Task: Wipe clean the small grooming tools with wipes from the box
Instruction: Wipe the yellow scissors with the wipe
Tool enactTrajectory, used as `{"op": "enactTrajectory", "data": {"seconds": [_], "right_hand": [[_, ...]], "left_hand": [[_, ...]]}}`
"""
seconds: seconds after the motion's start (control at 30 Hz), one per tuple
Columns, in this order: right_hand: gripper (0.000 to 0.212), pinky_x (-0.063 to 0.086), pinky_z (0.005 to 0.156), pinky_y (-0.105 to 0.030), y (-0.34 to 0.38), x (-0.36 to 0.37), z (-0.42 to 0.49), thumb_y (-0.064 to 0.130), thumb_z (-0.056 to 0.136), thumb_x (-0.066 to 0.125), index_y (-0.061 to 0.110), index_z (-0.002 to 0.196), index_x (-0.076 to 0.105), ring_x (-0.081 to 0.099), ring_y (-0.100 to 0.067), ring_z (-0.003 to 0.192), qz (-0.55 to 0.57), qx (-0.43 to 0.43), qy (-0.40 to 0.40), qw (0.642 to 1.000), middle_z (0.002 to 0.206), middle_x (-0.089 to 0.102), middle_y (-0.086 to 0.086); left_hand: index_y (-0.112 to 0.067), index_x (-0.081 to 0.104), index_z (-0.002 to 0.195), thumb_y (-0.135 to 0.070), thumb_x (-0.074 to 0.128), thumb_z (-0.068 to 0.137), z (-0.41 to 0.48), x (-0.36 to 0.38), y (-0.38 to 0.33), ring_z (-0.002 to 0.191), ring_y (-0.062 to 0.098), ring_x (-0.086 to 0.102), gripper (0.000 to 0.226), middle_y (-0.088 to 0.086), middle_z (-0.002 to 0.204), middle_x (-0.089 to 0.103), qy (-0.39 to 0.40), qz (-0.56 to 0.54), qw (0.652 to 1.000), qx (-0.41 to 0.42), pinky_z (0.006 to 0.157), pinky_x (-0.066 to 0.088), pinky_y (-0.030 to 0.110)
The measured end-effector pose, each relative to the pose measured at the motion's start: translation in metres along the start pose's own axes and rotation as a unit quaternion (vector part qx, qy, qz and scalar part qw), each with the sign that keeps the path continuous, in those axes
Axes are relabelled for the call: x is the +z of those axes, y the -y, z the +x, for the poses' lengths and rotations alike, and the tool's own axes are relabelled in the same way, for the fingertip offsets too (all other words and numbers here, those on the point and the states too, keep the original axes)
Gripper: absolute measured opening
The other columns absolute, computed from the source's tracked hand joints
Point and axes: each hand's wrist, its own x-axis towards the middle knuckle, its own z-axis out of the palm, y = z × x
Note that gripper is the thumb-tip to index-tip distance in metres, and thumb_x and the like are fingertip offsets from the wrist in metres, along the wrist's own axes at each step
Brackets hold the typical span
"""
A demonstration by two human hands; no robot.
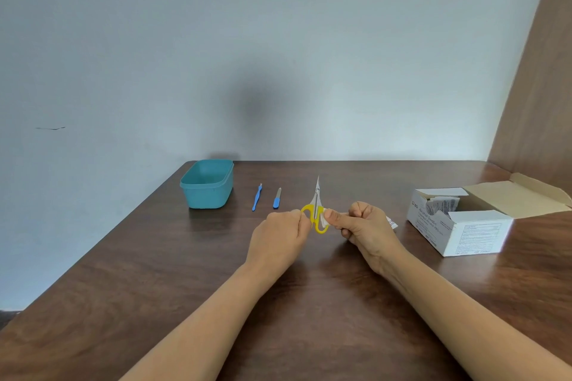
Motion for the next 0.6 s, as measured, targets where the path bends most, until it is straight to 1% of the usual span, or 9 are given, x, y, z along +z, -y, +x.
{"op": "enactTrajectory", "data": {"seconds": [0.1, 0.17, 0.27, 0.37, 0.47, 0.53, 0.6], "right_hand": [[0.057, 0.031, 0.051, -0.021, 0.0023, 0.0026, -0.0034, 0.002, 0.07, 0.079, 0.02, 0.062, 0.024, 0.035, -0.011, 0.049, -0.016, -0.032, -0.002, 0.999, 0.05, 0.061, 0.0], [0.055, 0.032, 0.051, -0.021, 0.0025, 0.0036, -0.0041, 0.002, 0.071, 0.079, 0.018, 0.063, 0.027, 0.038, -0.009, 0.046, -0.025, -0.049, -0.008, 0.998, 0.052, 0.064, 0.001], [0.049, 0.033, 0.052, -0.022, 0.0013, 0.0044, -0.0033, 0.005, 0.075, 0.076, 0.018, 0.065, 0.03, 0.038, -0.01, 0.049, -0.031, -0.05, -0.002, 0.998, 0.049, 0.058, 0.003], [0.044, 0.038, 0.051, -0.019, 0.001, 0.0064, -0.0024, 0.01, 0.079, 0.073, 0.018, 0.065, 0.032, 0.044, -0.011, 0.053, -0.005, -0.021, 0.02, 1.0, 0.055, 0.05, -0.003], [0.036, 0.044, 0.052, -0.017, 0.0011, 0.0089, -0.0018, 0.011, 0.081, 0.069, 0.019, 0.064, 0.038, 0.05, -0.011, 0.056, 0.076, 0.041, 0.058, 0.995, 0.066, 0.055, -0.006], [0.027, 0.046, 0.052, -0.017, 0.0014, 0.0099, -0.0019, 0.013, 0.075, 0.07, 0.017, 0.067, 0.044, 0.05, -0.013, 0.061, 0.128, 0.07, 0.079, 0.986, 0.072, 0.056, -0.009], [0.023, 0.047, 0.053, -0.017, 0.0023, 0.0105, -0.0028, 0.014, 0.07, 0.07, 0.015, 0.075, 0.048, 0.052, -0.014, 0.063, 0.165, 0.085, 0.087, 0.979, 0.074, 0.06, -0.008]], "left_hand": [[-0.013, 0.045, 0.07, -0.032, 0.031, 0.1, -0.0007, -0.0002, -0.0023, 0.078, 0.034, 0.057, 0.038, 0.008, 0.068, 0.05, -0.008, -0.002, 1.0, -0.001, 0.059, 0.038, 0.037], [-0.013, 0.043, 0.07, -0.032, 0.03, 0.1, -0.0017, -0.0014, -0.0055, 0.079, 0.033, 0.057, 0.038, 0.009, 0.07, 0.053, -0.017, -0.002, 1.0, 0.0, 0.06, 0.037, 0.036], [-0.013, 0.042, 0.071, -0.033, 0.029, 0.101, -0.0046, -0.0036, -0.0099, 0.078, 0.032, 0.057, 0.038, 0.009, 0.072, 0.056, -0.031, 0.004, 1.0, 0.005, 0.061, 0.041, 0.037], [-0.015, 0.04, 0.069, -0.035, 0.028, 0.101, -0.0051, -0.0044, -0.0099, 0.074, 0.031, 0.058, 0.04, 0.006, 0.068, 0.051, -0.06, 0.009, 0.998, 0.006, 0.061, 0.043, 0.037], [-0.017, 0.035, 0.061, -0.031, 0.031, 0.1, -0.0027, -0.0023, -0.0069, 0.071, 0.032, 0.057, 0.041, 0.006, 0.064, 0.051, -0.061, -0.052, 0.997, -0.018, 0.057, 0.038, 0.036], [-0.012, 0.04, 0.061, -0.027, 0.033, 0.098, -0.0016, -0.001, -0.0061, 0.073, 0.032, 0.059, 0.041, 0.006, 0.061, 0.053, -0.046, -0.105, 0.993, -0.03, 0.061, 0.044, 0.04], [-0.006, 0.049, 0.064, -0.026, 0.032, 0.095, -0.0016, -0.0019, -0.0075, 0.07, 0.028, 0.059, 0.041, 0.0, 0.054, 0.051, -0.033, -0.152, 0.987, -0.039, 0.068, 0.048, 0.042]]}}
